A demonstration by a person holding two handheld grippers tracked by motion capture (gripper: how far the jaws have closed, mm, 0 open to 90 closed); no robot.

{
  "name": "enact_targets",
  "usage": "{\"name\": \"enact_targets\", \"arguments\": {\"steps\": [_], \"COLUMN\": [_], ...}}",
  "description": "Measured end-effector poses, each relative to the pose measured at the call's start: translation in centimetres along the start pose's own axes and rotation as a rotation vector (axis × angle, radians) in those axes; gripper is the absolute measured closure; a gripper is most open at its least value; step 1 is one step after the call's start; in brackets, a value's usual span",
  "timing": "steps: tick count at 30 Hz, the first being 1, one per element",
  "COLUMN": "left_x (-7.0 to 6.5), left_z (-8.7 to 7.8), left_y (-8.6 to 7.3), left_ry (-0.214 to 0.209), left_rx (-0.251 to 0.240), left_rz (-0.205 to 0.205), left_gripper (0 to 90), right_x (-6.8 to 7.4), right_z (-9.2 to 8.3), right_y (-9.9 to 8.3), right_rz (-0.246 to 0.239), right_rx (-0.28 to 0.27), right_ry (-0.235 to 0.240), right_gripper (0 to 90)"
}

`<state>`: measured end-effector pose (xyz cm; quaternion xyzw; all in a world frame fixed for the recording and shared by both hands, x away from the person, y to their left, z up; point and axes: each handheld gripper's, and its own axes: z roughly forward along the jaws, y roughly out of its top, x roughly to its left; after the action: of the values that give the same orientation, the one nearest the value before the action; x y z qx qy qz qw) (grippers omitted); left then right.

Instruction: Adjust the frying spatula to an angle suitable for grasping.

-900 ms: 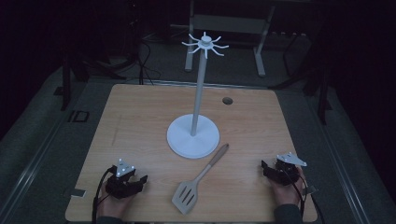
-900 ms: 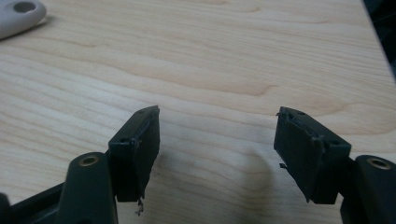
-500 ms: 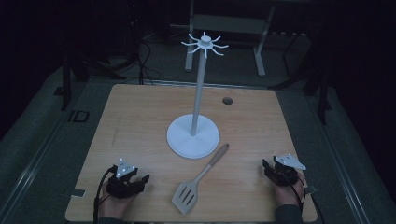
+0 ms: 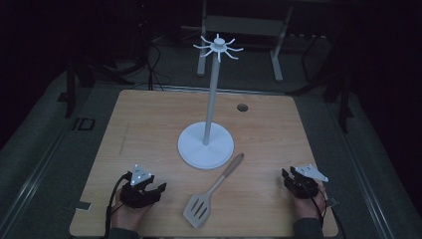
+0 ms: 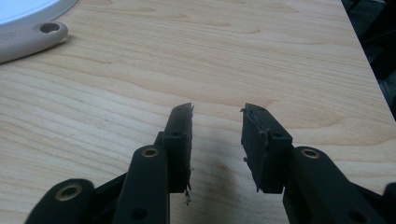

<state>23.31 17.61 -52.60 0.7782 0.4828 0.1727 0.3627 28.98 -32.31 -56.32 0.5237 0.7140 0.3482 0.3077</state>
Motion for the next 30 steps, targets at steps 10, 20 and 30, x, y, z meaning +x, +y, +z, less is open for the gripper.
{"name": "enact_targets", "arguments": {"steps": [10, 20, 30], "left_x": [-1.0, -1.9, -2.9], "left_z": [0.7, 1.6, 2.6], "left_y": [1.5, 3.3, 4.8], "left_ry": [-0.024, -0.036, -0.039], "left_rx": [0.005, 0.017, 0.039], "left_rz": [0.022, 0.039, 0.073], "left_gripper": [46.2, 46.2, 47.6], "right_x": [0.0, -0.1, -0.2], "right_z": [-0.1, 0.0, 0.0], "right_y": [-0.1, -0.1, -0.2], "right_rz": [-0.008, 0.004, 0.003], "right_rx": [0.002, 0.004, 0.007], "right_ry": [-0.018, -0.034, -0.042], "right_gripper": [63.2, 60.4, 59.2]}}
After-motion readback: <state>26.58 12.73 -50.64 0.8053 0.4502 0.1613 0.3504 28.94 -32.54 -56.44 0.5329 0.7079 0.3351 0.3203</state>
